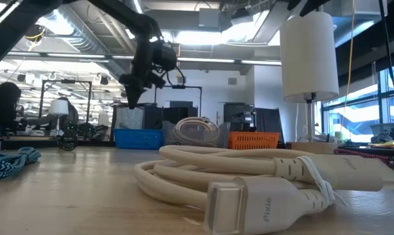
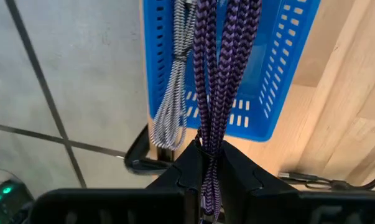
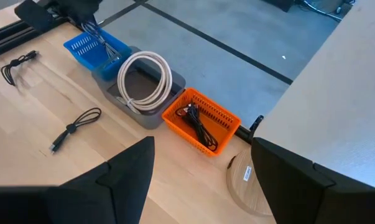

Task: Pick & Place USB Port
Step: Put the purple charger cable into the blue bin

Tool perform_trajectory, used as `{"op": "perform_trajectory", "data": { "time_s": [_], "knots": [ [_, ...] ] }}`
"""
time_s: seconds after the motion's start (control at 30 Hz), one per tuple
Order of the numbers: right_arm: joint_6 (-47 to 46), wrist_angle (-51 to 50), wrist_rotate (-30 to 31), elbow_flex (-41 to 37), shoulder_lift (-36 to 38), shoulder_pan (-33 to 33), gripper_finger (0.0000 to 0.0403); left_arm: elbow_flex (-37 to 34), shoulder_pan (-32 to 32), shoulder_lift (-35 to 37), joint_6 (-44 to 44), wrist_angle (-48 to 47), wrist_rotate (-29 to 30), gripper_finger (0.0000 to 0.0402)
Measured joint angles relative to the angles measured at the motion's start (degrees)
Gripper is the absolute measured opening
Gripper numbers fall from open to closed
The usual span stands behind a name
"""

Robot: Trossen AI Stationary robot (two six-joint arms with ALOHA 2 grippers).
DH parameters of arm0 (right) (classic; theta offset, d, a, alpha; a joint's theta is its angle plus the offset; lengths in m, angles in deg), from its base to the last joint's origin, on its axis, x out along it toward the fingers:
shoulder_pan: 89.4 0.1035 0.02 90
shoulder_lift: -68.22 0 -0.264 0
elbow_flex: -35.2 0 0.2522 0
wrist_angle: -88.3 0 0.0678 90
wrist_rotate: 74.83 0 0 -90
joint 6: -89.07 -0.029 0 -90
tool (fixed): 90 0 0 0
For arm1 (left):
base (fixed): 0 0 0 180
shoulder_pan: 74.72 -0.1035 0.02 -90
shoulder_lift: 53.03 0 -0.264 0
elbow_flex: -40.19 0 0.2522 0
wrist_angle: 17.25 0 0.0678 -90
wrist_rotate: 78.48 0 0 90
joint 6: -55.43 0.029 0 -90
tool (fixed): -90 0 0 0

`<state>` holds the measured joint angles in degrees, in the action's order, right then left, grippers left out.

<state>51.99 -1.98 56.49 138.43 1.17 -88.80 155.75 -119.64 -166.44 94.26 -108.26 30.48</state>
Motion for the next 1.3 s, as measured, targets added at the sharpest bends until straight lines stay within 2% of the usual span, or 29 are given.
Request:
{"op": "perform_trajectory", "data": {
  "time_s": [0.33,0.53,0.97,1.1,1.3],
  "knots": [
    [1.59,-0.03,0.01,0.00,-0.06,0.00,0.0268,0.00,0.00,-2.16,-0.13,2.03,1.16,0.0023],
    [1.65,-0.03,0.02,0.00,-0.06,0.00,0.0268,-0.37,-0.15,-2.27,-0.68,4.34,-0.88,0.0023],
    [1.58,-0.05,0.03,0.00,-0.06,0.00,0.0268,-8.40,-1.48,-2.92,4.85,11.14,-2.16,0.0023],
    [1.57,-0.03,0.04,0.00,-0.06,0.00,0.0268,-8.44,-1.46,-4.83,5.75,12.90,0.98,0.0023],
    [1.49,-0.02,0.00,0.00,-0.06,0.00,0.0268,-8.44,-1.29,-8.07,5.82,14.51,2.44,0.0023]
  ]
}}
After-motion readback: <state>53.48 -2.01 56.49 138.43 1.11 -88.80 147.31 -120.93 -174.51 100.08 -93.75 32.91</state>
